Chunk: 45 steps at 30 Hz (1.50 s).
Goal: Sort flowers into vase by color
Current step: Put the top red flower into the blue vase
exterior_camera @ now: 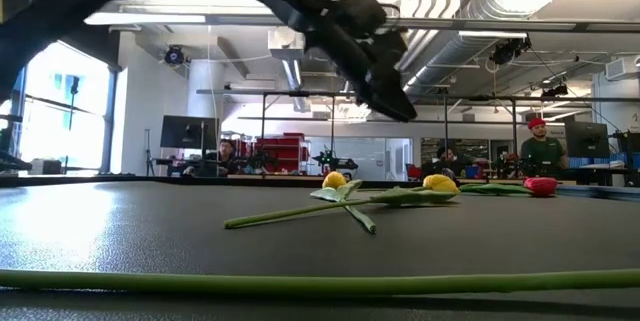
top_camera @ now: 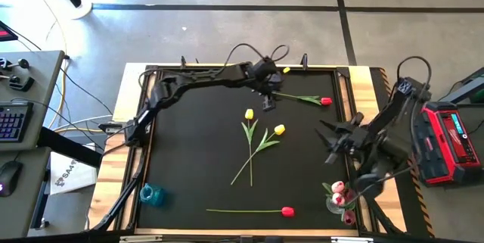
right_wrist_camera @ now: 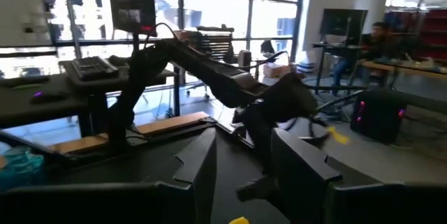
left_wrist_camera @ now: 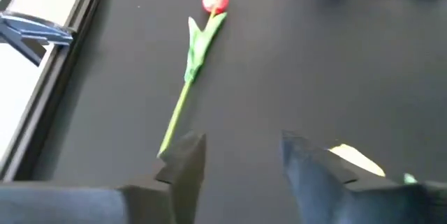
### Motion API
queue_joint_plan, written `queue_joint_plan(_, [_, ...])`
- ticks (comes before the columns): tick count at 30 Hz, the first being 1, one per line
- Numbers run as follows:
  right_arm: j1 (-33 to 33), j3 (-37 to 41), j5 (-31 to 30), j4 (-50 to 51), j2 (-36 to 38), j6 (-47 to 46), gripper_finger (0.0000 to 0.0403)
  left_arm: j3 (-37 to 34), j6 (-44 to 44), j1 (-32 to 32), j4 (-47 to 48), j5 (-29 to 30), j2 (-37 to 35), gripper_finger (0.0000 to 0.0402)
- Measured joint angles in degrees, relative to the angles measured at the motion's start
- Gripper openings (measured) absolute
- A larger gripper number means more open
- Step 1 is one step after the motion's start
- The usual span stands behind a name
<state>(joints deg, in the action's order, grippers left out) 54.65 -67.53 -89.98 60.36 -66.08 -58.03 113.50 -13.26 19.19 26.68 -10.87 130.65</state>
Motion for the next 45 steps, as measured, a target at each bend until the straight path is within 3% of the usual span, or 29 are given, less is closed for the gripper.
queue_joint_plan(5, [-1.9, 0.0, 0.2, -0.1, -4.0, -3.1, 0.0124, 13.3, 1.5, 0.4, 6.8, 2.0, 8.5, 0.0229])
queue_joint_plan(10, [-3.0, 0.0, 0.2, -0.1, -6.5, -3.5, 0.0124, 21.2, 3.6, 0.2, 6.3, 4.6, 13.9, 0.0232])
queue_joint_plan(16, [-3.0, 0.0, 0.0, -0.2, -7.0, -3.6, 0.0124, 20.7, 6.7, 0.4, 6.0, 6.8, 15.9, 0.023])
queue_joint_plan(24, [-7.7, -0.2, 0.8, -0.1, -4.8, -3.2, 0.0124, 20.7, 4.8, 0.6, 14.6, 6.7, 15.4, 0.0229])
queue_joint_plan(36, [-35.7, -6.0, 29.3, 0.2, 3.0, 14.5, 0.0124, 20.8, 1.5, 1.8, 25.5, 5.4, 8.1, 0.0229])
queue_joint_plan(41, [-49.0, -5.8, 44.7, 0.9, 3.1, 23.4, 0.0124, 20.7, -0.8, 3.4, 31.8, 5.4, 6.0, 0.0229])
queue_joint_plan(45, [-56.7, -5.8, 53.2, 0.3, 2.2, 28.6, 0.0124, 20.7, -1.9, 4.9, 38.0, 5.5, 3.7, 0.0229])
